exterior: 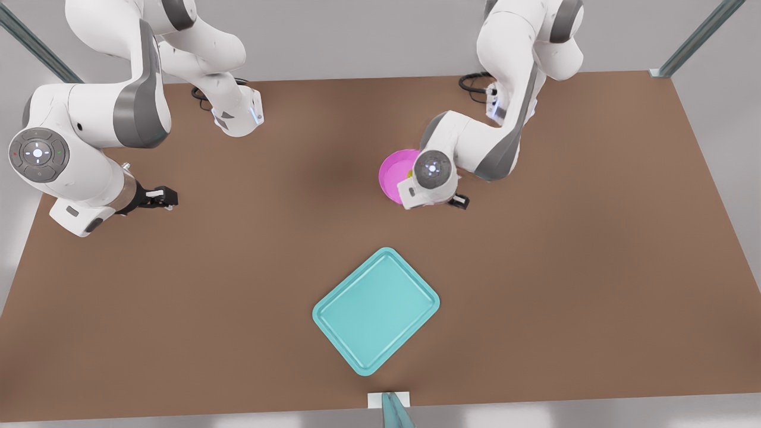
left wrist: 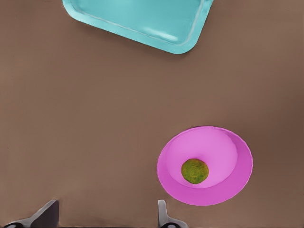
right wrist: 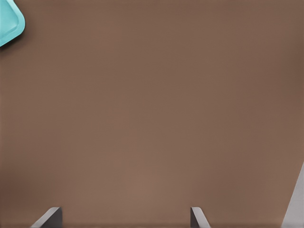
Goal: Place the orange on the plate with the left arm and the plate on the tray with the right arm
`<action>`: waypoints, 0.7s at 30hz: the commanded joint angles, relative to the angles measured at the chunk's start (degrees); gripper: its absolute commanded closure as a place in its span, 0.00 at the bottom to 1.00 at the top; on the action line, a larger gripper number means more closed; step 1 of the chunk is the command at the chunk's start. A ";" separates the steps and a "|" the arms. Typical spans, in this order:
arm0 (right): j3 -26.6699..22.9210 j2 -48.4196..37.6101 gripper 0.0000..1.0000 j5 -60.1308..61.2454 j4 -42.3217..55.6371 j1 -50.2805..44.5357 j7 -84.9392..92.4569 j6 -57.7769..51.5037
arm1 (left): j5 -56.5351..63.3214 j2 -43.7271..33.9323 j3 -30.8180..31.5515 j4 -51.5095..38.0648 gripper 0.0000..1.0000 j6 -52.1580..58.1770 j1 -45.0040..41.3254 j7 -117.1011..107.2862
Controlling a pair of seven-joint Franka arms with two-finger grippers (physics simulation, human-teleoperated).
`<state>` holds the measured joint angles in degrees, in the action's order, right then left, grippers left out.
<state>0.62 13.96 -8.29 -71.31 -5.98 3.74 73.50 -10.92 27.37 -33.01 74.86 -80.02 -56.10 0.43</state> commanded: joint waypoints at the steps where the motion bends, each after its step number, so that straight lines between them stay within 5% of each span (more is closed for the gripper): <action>1: -0.01 -0.07 0.00 0.03 0.03 -0.08 -0.04 -0.03 | -4.81 -1.44 -10.13 -3.14 0.00 18.85 0.20 -0.35; 3: 0.08 0.28 0.00 0.03 -0.06 -0.34 -0.04 -0.03 | -10.08 -1.70 -22.52 -3.14 0.00 18.76 1.34 0.70; 5: 0.70 2.04 0.00 0.82 0.03 -0.70 0.22 -0.03 | -10.09 -1.62 -26.66 -3.14 0.00 18.76 1.95 0.10; 6: 2.63 4.50 0.00 1.08 0.03 -2.54 -0.13 0.06 | -10.26 -3.01 -24.48 -3.14 0.00 18.85 5.89 -0.52; 7: 3.68 7.13 0.00 3.62 -0.06 -3.16 0.31 0.85 | -8.78 -9.43 -5.97 -3.14 0.00 18.85 22.65 -3.50; 8: 6.49 10.91 0.00 11.35 -0.50 -3.24 -0.22 1.11 | 3.87 -13.56 19.18 -2.44 0.00 15.87 40.78 -3.69; 9: 7.03 15.22 0.00 16.54 -0.85 -4.65 -0.22 2.60 | 9.51 -18.47 27.74 4.75 0.00 2.88 44.14 -3.77; 10: 7.11 17.16 0.00 21.02 -4.71 -4.74 -0.13 9.36 | 9.16 -24.38 27.83 13.03 0.00 -6.21 45.90 -2.81; 16: 13.35 9.95 0.00 33.07 -33.36 -4.04 6.72 39.86 | 9.07 -17.00 27.83 5.39 0.00 -4.36 46.16 -2.54; 17: 15.81 8.11 0.00 33.34 -38.89 -3.86 6.72 47.33 | 8.99 -16.82 27.83 5.30 0.00 -4.53 46.08 -2.63; 20: 33.65 5.65 0.00 34.48 -54.81 6.07 6.63 70.89 | 8.20 -15.50 27.83 3.72 0.00 -4.62 46.08 -2.63; 21: 35.24 4.85 0.00 34.57 -59.11 6.42 6.55 75.99 | 6.97 -14.27 27.83 3.63 0.00 -4.62 46.08 -2.72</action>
<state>33.45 19.20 24.20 -127.59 -0.97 6.33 121.12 -3.23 12.55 -5.17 78.81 -82.62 -10.00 -1.16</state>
